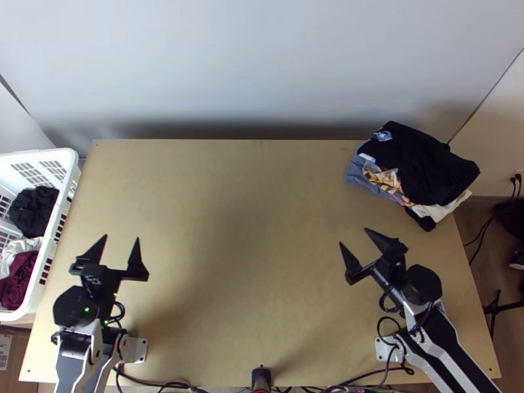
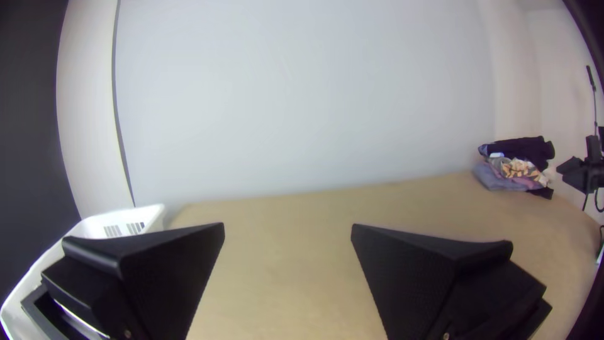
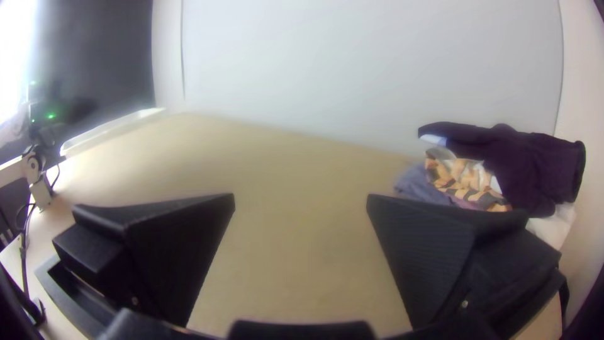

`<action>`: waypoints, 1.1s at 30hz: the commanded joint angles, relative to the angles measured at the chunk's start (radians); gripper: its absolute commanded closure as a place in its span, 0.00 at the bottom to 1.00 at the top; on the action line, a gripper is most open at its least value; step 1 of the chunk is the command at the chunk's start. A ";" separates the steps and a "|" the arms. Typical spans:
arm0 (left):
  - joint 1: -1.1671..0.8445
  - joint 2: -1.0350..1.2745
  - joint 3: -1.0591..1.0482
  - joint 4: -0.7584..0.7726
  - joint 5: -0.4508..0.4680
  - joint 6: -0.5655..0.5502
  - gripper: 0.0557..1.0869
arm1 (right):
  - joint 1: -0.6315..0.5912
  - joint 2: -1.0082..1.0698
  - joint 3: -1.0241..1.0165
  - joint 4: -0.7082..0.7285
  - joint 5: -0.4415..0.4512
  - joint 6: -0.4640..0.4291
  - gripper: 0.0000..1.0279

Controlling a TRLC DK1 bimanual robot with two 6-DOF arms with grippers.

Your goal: Fold the t-shirt

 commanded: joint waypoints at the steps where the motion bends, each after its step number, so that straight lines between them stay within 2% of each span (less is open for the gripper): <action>1: -0.102 -0.036 -0.084 -0.008 0.014 -0.068 0.05 | 0.079 -0.021 -0.043 -0.063 -0.038 -0.035 0.05; 8: -0.120 -0.036 -0.097 -0.028 0.014 -0.052 0.05 | 0.132 0.006 -0.043 -0.138 -0.051 -0.028 0.05; 11: -0.120 -0.036 -0.097 -0.028 0.014 -0.052 0.05 | 0.145 0.006 -0.043 -0.171 -0.056 0.025 0.05; 14: -0.120 -0.036 -0.097 -0.028 0.015 -0.052 0.05 | 0.159 -0.012 -0.041 -0.214 -0.056 0.032 0.05; 18: -0.118 -0.036 -0.097 -0.028 0.015 -0.052 0.05 | 0.159 -0.126 -0.043 -0.318 -0.054 0.031 0.05; 20: -0.118 -0.036 -0.097 -0.028 0.015 -0.052 0.05 | 0.156 -0.218 -0.043 -0.398 -0.054 0.066 0.05; 24: -0.118 -0.036 -0.097 -0.028 0.015 -0.050 0.05 | 0.124 -0.502 -0.043 -0.398 -0.047 0.072 0.05; 26: -0.118 -0.036 -0.097 -0.028 0.015 -0.052 0.05 | 0.115 -0.478 -0.043 -0.399 -0.045 0.066 0.05; 28: -0.118 -0.036 -0.097 -0.030 0.015 -0.052 0.05 | 0.107 -0.495 -0.041 -0.396 0.007 0.031 0.05; 33: -0.118 -0.036 -0.097 -0.028 0.015 -0.052 0.05 | 0.105 -0.494 -0.043 -0.414 0.013 0.029 0.05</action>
